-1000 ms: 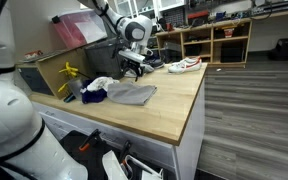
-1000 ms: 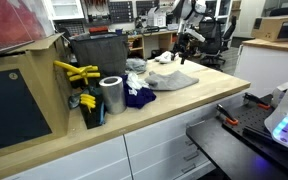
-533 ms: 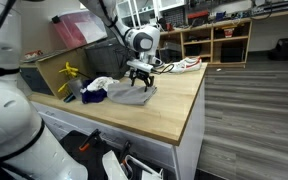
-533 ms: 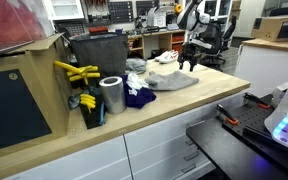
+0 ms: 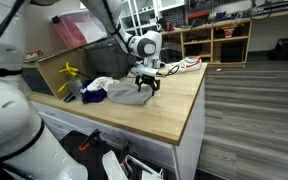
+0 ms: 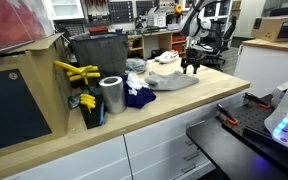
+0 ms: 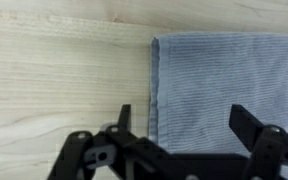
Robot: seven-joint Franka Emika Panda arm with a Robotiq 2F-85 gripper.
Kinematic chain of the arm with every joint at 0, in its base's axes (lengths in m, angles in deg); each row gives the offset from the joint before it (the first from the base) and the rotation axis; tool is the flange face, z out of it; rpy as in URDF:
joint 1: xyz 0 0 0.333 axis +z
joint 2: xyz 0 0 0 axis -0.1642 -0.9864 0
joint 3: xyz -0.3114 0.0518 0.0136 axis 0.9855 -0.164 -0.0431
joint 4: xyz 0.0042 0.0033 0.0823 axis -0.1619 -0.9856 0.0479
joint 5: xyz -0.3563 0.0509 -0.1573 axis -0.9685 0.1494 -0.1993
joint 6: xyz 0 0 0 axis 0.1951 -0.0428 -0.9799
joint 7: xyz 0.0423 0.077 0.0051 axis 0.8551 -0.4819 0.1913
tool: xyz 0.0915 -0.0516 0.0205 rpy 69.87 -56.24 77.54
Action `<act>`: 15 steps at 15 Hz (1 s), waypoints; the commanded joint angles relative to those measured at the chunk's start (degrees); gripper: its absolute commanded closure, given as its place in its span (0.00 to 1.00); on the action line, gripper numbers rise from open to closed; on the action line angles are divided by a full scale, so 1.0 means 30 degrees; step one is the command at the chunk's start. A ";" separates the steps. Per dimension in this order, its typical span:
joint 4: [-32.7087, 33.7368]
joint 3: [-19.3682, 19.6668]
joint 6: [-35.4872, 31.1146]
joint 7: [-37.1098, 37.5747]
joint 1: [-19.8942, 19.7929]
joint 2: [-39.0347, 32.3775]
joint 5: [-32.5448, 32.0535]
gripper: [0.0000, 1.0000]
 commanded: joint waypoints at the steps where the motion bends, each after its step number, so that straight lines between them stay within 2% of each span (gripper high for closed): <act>1: -0.0243 -0.0047 -0.1169 0.0856 -0.0038 -0.0124 -0.0648 0.00; 6: -0.0186 -0.0297 -0.2365 0.0860 -0.0211 -0.0500 -0.0395 0.00; 15: -0.0087 -0.1119 -0.2506 0.0600 -0.0352 -0.0816 0.0062 0.00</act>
